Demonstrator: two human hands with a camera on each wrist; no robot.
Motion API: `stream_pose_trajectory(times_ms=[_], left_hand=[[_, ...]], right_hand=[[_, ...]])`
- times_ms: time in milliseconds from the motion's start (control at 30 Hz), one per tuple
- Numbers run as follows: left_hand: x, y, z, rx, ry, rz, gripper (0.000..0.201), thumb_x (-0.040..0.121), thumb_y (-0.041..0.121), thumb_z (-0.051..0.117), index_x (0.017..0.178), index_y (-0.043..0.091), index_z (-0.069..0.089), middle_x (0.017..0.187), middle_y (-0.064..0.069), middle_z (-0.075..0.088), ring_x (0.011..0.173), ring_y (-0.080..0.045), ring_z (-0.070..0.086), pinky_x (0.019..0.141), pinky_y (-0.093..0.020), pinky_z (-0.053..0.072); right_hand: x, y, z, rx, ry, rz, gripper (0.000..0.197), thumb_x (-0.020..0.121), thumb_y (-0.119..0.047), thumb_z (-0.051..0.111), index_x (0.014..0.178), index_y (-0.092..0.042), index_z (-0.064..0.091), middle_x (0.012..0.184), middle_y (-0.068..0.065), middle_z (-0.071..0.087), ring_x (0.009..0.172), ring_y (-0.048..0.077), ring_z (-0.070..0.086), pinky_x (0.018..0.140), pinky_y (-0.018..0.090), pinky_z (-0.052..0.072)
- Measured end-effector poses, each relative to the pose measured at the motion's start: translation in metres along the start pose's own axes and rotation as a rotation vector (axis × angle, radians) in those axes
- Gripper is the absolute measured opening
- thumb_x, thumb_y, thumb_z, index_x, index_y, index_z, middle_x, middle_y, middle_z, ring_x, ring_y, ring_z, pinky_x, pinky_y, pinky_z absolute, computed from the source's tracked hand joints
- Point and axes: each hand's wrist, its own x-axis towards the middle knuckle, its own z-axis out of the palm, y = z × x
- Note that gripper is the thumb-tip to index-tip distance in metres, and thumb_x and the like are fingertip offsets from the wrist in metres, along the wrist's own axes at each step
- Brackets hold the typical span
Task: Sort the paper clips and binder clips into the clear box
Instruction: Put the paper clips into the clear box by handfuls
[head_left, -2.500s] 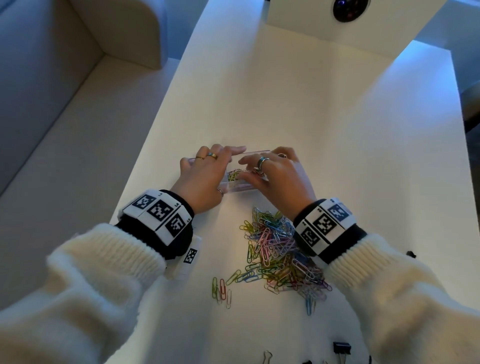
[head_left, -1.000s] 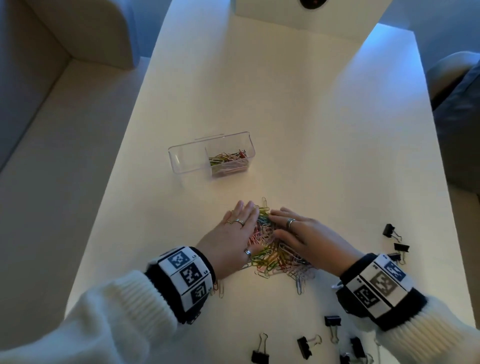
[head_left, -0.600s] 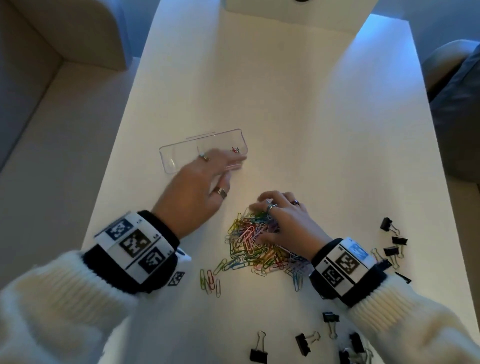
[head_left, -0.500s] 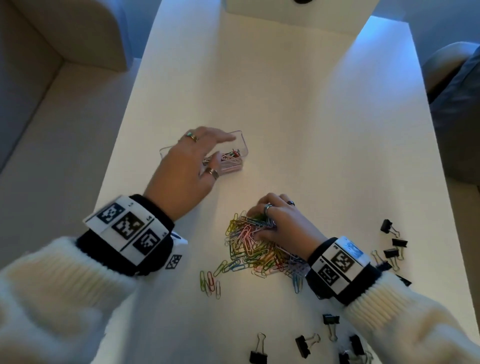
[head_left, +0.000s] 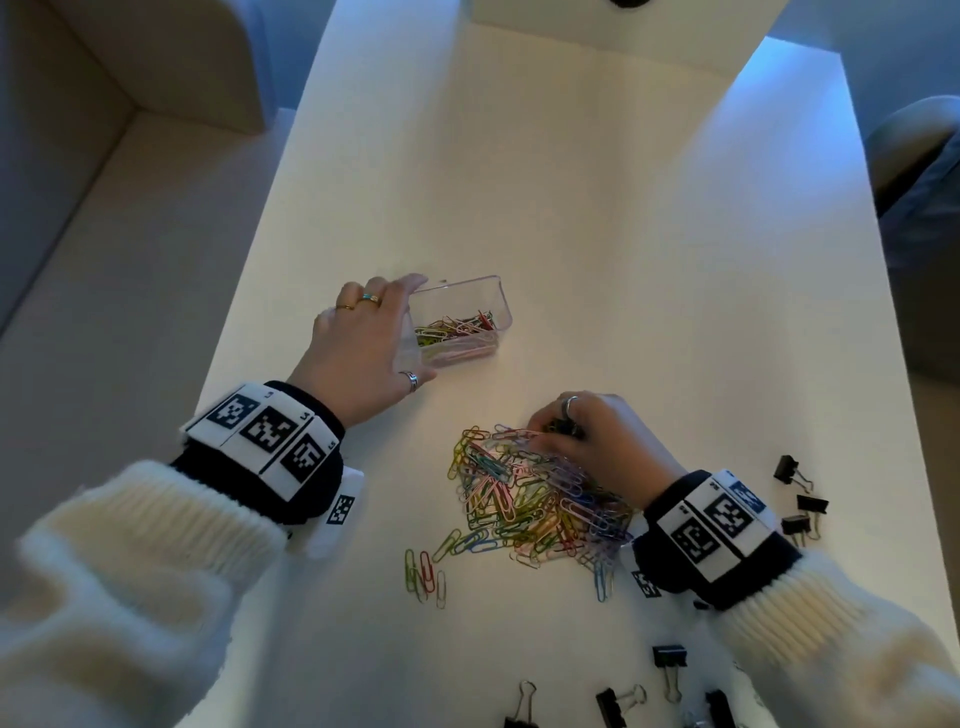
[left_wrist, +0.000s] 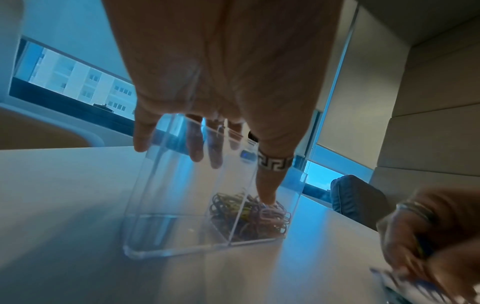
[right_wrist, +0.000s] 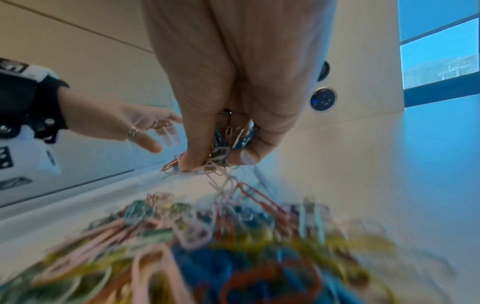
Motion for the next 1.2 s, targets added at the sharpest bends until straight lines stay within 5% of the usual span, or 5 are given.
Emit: stream_pose_trajectory(times_ms=[233,633,767,933,1200], left_hand=[[-0.001,-0.002,0.004,0.013,-0.006,0.019,0.077,0.080,0.033,0.065,0.142,0.023,0.020,0.131,-0.002,0.038,0.120,-0.023,0.031,0.097,-0.044,0.032],[0.000,-0.002,0.007,0.022,0.016,0.012,0.070,0.082,0.022,0.060,0.141,0.023,0.021,0.128,-0.002,0.038,0.118,-0.023,0.031,0.094,-0.042,0.033],[-0.001,-0.002,0.007,0.019,0.014,0.011,0.069,0.083,0.022,0.058,0.141,0.023,0.022,0.130,-0.002,0.037,0.120,-0.023,0.030,0.096,-0.042,0.032],[-0.001,-0.003,0.007,0.017,0.016,0.015,0.068,0.083,0.022,0.058,0.140,0.024,0.022,0.129,-0.002,0.037,0.118,-0.023,0.029,0.095,-0.042,0.032],[0.000,-0.002,0.007,0.020,0.007,0.009,0.069,0.083,0.021,0.059,0.141,0.023,0.021,0.131,-0.002,0.037,0.120,-0.024,0.029,0.093,-0.042,0.032]], right_hand=[[0.020,-0.041,-0.041,0.065,0.208,-0.129,0.016,0.080,-0.025,0.065,0.092,-0.016,0.069,0.076,-0.016,0.059,0.062,-0.010,0.050,0.065,0.001,0.040],[0.074,-0.070,-0.010,-0.315,0.300,-0.439,0.010,0.077,-0.009,0.062,0.074,-0.006,0.071,0.072,0.010,0.066,0.072,0.030,0.058,0.061,0.035,0.052],[0.070,-0.068,-0.011,-0.181,0.320,-0.393,0.025,0.082,-0.024,0.060,0.100,-0.009,0.070,0.095,0.010,0.071,0.081,0.029,0.067,0.072,0.036,0.054],[0.063,-0.057,-0.025,-0.386,0.244,-0.414,0.046,0.079,-0.053,0.054,0.110,-0.021,0.065,0.109,-0.004,0.069,0.098,0.015,0.064,0.097,0.035,0.029],[0.069,-0.060,-0.029,-0.657,0.107,-0.364,0.026,0.092,-0.032,0.048,0.113,-0.024,0.060,0.115,-0.006,0.061,0.108,0.015,0.055,0.101,0.037,0.014]])
